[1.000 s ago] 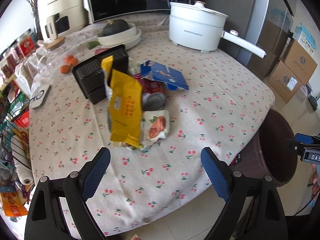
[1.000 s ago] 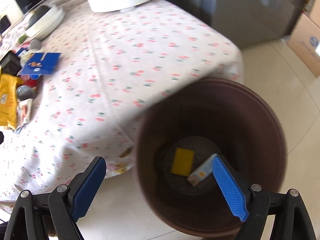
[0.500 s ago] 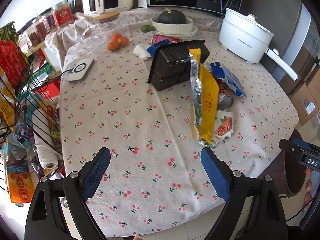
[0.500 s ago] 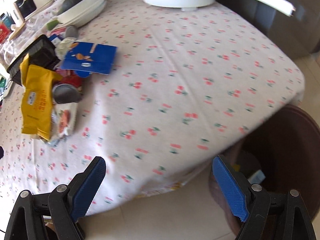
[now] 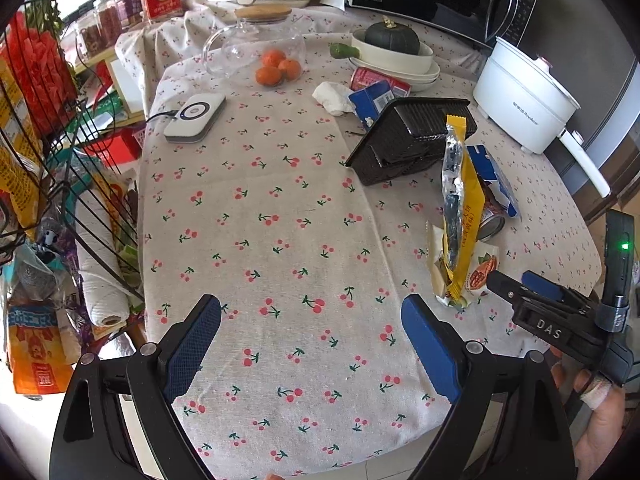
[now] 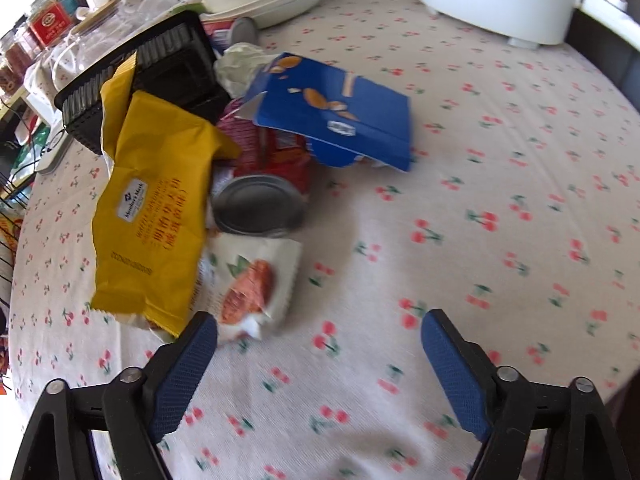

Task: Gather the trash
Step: 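Move both tools back over the table toward the snack packets, then grasp the yellow snack bag with the left tool while the right tool grasps the white pecan packet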

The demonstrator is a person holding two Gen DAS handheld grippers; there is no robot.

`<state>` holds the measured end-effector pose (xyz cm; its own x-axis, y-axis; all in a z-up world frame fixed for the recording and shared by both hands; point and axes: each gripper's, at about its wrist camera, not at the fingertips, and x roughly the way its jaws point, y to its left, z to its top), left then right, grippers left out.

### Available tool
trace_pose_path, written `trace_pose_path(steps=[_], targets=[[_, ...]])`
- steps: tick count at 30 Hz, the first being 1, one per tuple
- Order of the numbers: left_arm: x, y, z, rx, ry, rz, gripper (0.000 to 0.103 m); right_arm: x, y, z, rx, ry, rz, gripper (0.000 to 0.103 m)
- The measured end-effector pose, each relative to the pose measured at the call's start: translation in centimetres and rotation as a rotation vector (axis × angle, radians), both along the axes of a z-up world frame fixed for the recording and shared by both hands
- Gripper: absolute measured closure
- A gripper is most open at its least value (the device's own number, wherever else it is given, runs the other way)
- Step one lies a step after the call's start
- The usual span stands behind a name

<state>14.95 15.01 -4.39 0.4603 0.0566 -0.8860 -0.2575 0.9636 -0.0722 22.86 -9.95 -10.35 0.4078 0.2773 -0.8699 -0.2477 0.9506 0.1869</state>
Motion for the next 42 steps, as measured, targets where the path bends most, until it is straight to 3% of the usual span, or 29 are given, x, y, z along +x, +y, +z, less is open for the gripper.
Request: trace_pose_path(steps=[2,4,5,7,11,21,28,33,35,38,42], targets=[[0.0,0.5,-0.2,-0.015,0.004,0.006,0.01,0.3,0.7,-0.8,0.014,-0.005,0.011,0.031],[0.2,0.7,-0.4,-0.034,0.005,0.006,0.01,0.4,1.2,-1.4,0.024,-0.013,0.023,0.048],[0.3,0.7,-0.5,-0.042,0.005,0.004,0.01,0.3,1.4,-1.4,0.014,-0.038,0.029,0.051],[0.5,0.6,-0.6,-0.059,0.0,-0.004,0.01,0.2,1.9,-1.3,0.02,-0.039,0.069,0.079],[0.9,0.3,-0.7,-0.07,-0.005,-0.016,0.011,-0.3,1.7,-0.6,0.015,-0.05,0.079,0.085],[1.3,-1.6,-1.1,-0.071,-0.002,-0.063,0.013,-2.2,-0.7,4.7,-0.024,-0.172,0.101,0.093],[2.0,-3.8,-2.0,-0.112,0.023,-0.092,0.014,-3.1,-3.9,6.2,-0.075,-0.197,0.057,0.094],[3.1,-5.2,-2.7,-0.176,0.033,-0.072,0.014,-3.0,-6.6,5.9,-0.017,-0.13,0.021,0.092],[3.9,-5.9,-3.0,-0.211,0.038,-0.05,0.014,-2.7,-7.9,5.6,0.003,-0.096,-0.018,0.087],[5.1,-7.6,-3.5,-0.266,0.046,-0.034,0.014,-2.3,-9.8,5.2,0.031,-0.065,-0.075,0.068],[6.4,-10.4,-4.2,-0.24,0.059,-0.046,0.013,-2.3,-10.8,5.1,0.025,-0.052,-0.1,0.051]])
